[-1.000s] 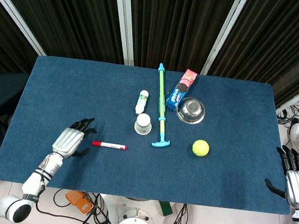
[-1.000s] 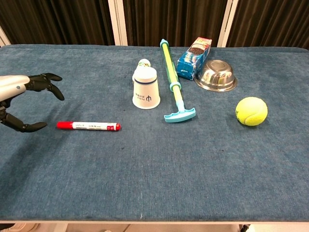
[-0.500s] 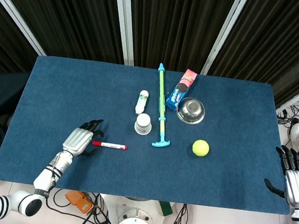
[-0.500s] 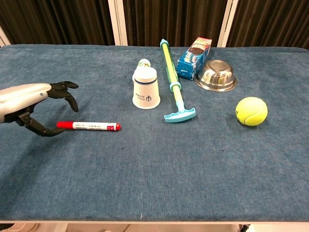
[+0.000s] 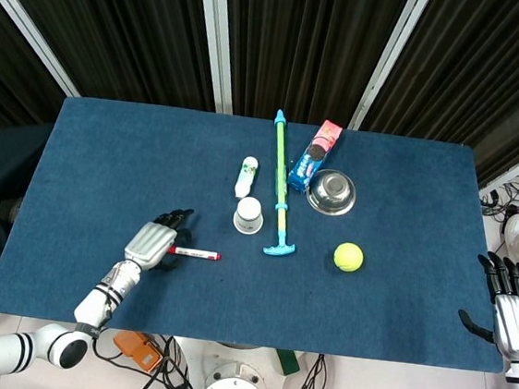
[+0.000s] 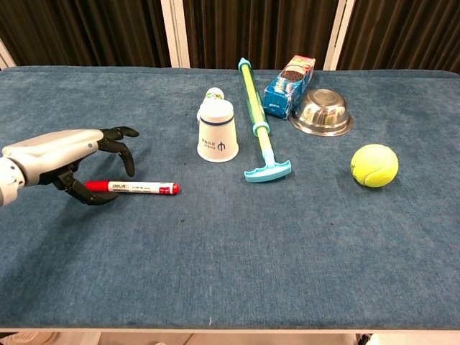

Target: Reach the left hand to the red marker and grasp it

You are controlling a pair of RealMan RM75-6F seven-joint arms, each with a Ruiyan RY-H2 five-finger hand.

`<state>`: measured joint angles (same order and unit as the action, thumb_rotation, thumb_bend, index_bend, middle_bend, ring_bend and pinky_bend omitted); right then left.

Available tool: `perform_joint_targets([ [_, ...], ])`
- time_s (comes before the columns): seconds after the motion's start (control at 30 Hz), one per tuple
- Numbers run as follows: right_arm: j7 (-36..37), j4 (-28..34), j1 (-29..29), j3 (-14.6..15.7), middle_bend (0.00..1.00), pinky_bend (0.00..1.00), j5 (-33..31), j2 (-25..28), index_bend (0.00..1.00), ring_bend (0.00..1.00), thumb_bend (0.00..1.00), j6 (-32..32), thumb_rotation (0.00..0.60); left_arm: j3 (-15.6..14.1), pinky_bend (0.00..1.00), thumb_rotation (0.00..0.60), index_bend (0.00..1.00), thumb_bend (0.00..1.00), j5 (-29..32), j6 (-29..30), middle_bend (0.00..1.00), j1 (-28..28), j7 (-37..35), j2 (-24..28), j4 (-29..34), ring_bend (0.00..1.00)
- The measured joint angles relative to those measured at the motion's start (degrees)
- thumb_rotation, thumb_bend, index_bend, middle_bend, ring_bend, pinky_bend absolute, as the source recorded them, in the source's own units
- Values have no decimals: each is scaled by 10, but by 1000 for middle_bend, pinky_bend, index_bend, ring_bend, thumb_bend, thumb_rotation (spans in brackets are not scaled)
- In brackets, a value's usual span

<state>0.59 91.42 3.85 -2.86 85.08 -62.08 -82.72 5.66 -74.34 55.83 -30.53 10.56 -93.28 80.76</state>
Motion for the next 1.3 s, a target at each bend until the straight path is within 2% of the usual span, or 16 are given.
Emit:
perform_joint_targets([
  [0.2,-1,0,1,0,101,61,0,0,139,79,333,1,600,-3,147,600,430,324,1,0,0,-4,-3,-8,-5,0],
  [0.4,0,-1,0,-1,101,61,-1,0,140,79,332,-1,600,-4,147,600,533,359,-11,2,0,-9,-20,-14,-19,0],
  [0.6,3,0,0,-2,101,61,-4,0,141,79,333,1,600,-1,147,600,539,423,-3,-4,0,-14,-25,-14,-36,0],
  [0.8,5,1,0,-2,101,61,-4,0,140,79,332,0,600,7,147,600,553,469,-8,6,0,-17,-28,8,-12,0],
  [1.0,10,1,-1,-2,101,61,-6,1,141,79,333,0,600,33,147,600,561,466,-7,16,0,-24,-28,72,59,0],
  [1.3,4,3,-2,-1,101,61,-4,0,141,79,332,-3,600,100,147,600,561,467,16,32,0,-31,-37,233,199,0],
])
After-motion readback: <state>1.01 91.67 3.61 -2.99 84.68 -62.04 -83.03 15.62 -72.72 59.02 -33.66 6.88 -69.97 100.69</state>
